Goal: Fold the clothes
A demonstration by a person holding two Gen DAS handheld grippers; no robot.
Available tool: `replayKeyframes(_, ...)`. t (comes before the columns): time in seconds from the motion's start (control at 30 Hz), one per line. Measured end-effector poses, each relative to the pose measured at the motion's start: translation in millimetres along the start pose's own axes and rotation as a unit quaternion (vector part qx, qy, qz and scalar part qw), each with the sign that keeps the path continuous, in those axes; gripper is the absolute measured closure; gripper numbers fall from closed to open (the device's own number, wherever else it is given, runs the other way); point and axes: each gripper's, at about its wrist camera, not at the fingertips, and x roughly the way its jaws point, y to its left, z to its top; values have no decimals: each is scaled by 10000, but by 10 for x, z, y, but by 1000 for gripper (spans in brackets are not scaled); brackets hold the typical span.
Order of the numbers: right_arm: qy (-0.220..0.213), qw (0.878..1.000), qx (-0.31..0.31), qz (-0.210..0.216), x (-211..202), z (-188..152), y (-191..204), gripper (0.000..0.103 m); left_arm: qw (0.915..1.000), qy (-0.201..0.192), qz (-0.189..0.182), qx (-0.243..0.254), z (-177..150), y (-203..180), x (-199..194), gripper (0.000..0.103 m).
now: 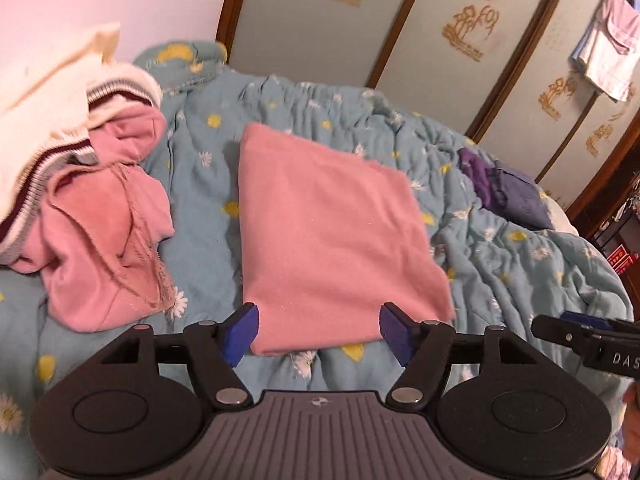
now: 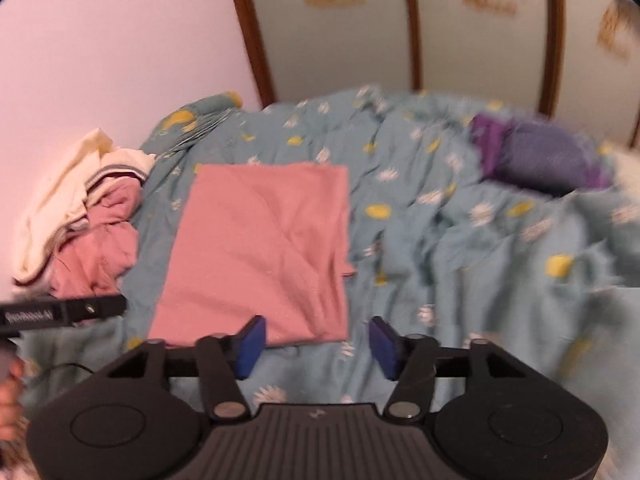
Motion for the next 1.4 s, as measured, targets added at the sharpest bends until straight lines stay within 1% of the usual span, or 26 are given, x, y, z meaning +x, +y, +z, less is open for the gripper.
replayKeyframes(0.03, -42, 9998, 78, -151, -83, -16, 55, 28, 10000, -45, -21, -4, -32, -32, -48, 35)
replayKeyframes(0.07, -82, 9996, 178, -183, -172, -50, 96, 18, 9999, -136, -13, 3, -65, -85, -121, 35)
replayKeyframes(0.1, -121, 9993, 280, -199, -263, -86, 135, 18, 9997, -219, 56, 20, -106, -113, -184, 35)
replayKeyframes(0.17, -447, 9980, 435, 27, -451, -216, 152, 18, 9991, -310, 234, 163, -181, -187, -314, 35)
replayKeyframes(0.2, -598, 9968, 535, 7, -531, -274, 169, 18, 9985, -336, 334, 263, -217, -229, -380, 35)
replayKeyframes(0.23, -624, 9965, 551, -14, -565, -288, 164, 18, 9979, -350, 389, 380, -248, -269, -436, 35)
replayKeyframes(0.3, -570, 9969, 426, -322, -713, -326, 227, 18, 9968, -329, 231, 688, -297, -324, -507, 35)
replayKeyframes(0.33, -563, 9970, 397, -346, -711, -330, 246, 18, 9961, -398, 129, 780, -327, -341, -541, 35)
replayKeyframes(0.37, -705, 9964, 183, -428, -769, -373, 286, 18, 9949, -566, 73, 826, -374, -356, -604, 35)
replayKeyframes(0.4, -754, 9960, 133, -465, -781, -397, 310, 18, 9945, -731, 223, 719, -423, -363, -653, 33)
replayKeyframes(0.47, -956, 9919, 53, -832, -761, -520, 376, 18, 9927, -930, 556, 531, -541, -376, -713, 30)
replayKeyframes(0.5, -885, 9920, -37, -902, -723, -596, 405, 18, 9919, -969, 615, 542, -594, -377, -726, 29)
replayKeyframes(0.53, -815, 9927, -130, -882, -671, -645, 413, 18, 9915, -954, 674, 574, -640, -376, -731, 27)
replayKeyframes(0.57, -762, 9930, -148, -891, -628, -686, 410, 18, 9914, -909, 724, 605, -677, -373, -730, 23)
replayKeyframes(0.63, -680, 9933, -132, -928, -565, -761, 396, 18, 9923, -802, 722, 614, -733, -362, -729, 22)
replayKeyframes(0.7, -592, 9941, 62, -910, -501, -865, 324, 18, 9937, -706, 646, 587, -756, -361, -731, 22)
replayKeyframes(0.73, -553, 9938, 86, -965, -491, -891, 308, 18, 9937, -713, 637, 581, -762, -372, -738, 21)
replayKeyframes(0.8, -490, 9928, 98, -1087, -486, -928, 296, 18, 9928, -774, 690, 596, -773, -408, -763, 16)
replayKeyframes(0.83, -473, 9904, -3, -1299, -521, -949, 323, 18, 9922, -809, 734, 604, -779, -428, -784, 16)
replayKeyframes(0.87, -457, 9894, -57, -1378, -565, -949, 343, 18, 9915, -853, 774, 599, -786, -453, -826, 16)
replayKeyframes(0.93, -374, 9909, 18, -1289, -694, -949, 378, 18, 9907, -922, 817, 582, -812, -497, -929, 16)
replayKeyframes(1.0, -266, 9939, 131, -1061, -821, -915, 388, 18, 9902, -928, 918, 506, -836, -532, -1043, 13)
replayKeyframes(1.1, -116, 9936, 286, -1083, -987, -838, 438, 18, 9902, -787, 1062, 442, -843, -570, -1192, 13)
replayKeyframes(1.2, -161, 9946, 120, -1018, -1161, -782, 567, 18, 9879, -689, 1296, 506, -851, -622, -1324, 12)
replayKeyframes(1.27, -232, 9951, 171, -947, -1263, -769, 612, 17, 9869, -604, 1405, 508, -847, -646, -1419, 11)
replayKeyframes(1.4, -275, 9957, 295, -833, -1463, -722, 713, 17, 9890, -428, 1348, 426, -813, -661, -1500, 12)
